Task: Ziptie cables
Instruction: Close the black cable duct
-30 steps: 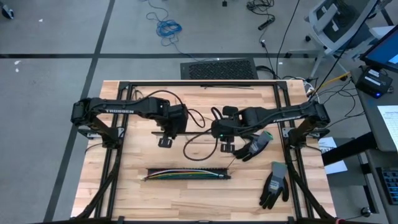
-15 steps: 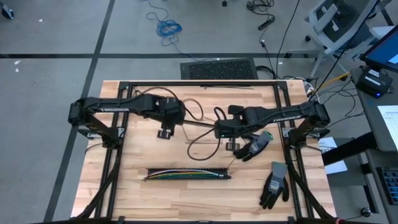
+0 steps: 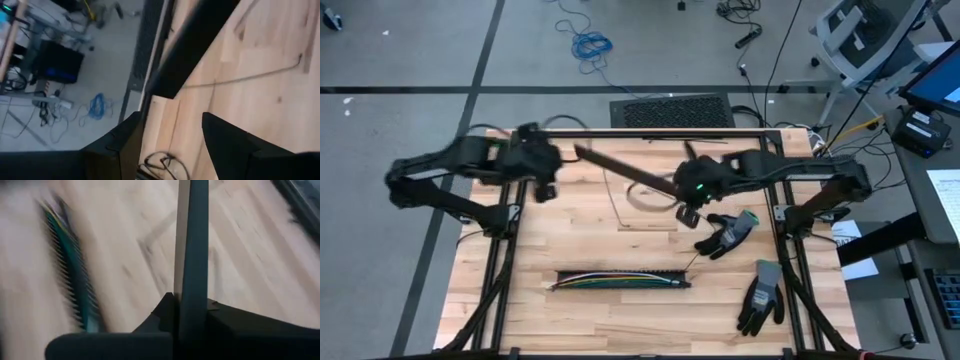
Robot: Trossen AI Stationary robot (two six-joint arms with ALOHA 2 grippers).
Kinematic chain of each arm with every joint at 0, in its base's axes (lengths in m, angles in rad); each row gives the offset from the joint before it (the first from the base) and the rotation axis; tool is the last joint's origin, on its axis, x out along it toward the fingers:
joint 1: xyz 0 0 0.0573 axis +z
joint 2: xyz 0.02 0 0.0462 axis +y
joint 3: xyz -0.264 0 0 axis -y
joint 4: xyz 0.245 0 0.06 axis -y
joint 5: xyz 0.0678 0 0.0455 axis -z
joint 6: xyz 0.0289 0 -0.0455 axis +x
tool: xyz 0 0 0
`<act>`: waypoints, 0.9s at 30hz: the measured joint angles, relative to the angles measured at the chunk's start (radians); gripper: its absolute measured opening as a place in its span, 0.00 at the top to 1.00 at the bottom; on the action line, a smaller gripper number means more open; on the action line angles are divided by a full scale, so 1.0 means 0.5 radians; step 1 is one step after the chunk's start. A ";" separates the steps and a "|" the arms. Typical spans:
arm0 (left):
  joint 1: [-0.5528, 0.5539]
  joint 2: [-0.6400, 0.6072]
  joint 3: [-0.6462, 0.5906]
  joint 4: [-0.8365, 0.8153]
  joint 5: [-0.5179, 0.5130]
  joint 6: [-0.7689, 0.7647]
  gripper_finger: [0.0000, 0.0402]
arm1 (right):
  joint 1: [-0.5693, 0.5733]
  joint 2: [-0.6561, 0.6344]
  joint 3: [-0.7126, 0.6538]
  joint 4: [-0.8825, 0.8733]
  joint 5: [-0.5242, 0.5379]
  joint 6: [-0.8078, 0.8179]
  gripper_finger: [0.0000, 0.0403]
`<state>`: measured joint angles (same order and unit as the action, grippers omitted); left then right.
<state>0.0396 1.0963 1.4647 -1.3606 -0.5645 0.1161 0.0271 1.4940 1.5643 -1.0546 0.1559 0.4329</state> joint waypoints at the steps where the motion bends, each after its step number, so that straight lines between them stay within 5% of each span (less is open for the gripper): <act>1: -0.030 -0.047 -0.001 0.005 -0.030 -0.034 0.50 | -0.029 -0.057 -0.070 0.126 -0.079 0.059 1.00; 11: -0.316 -0.155 -0.036 -0.037 -0.399 0.191 0.50 | -0.121 -0.311 -0.823 1.604 -0.997 0.786 1.00; 19: -0.578 -0.013 -0.312 -0.074 -0.298 0.413 0.50 | -0.134 -0.425 -0.849 1.448 -1.033 0.781 1.00; 27: -0.660 0.060 -0.327 0.067 -0.398 0.411 0.50 | -0.187 -0.462 -0.849 1.409 -1.056 0.763 1.00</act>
<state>-0.2905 1.1263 1.3014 -1.3270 -0.7635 0.3214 -0.0663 1.2629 1.1400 -0.3500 -0.3720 0.8146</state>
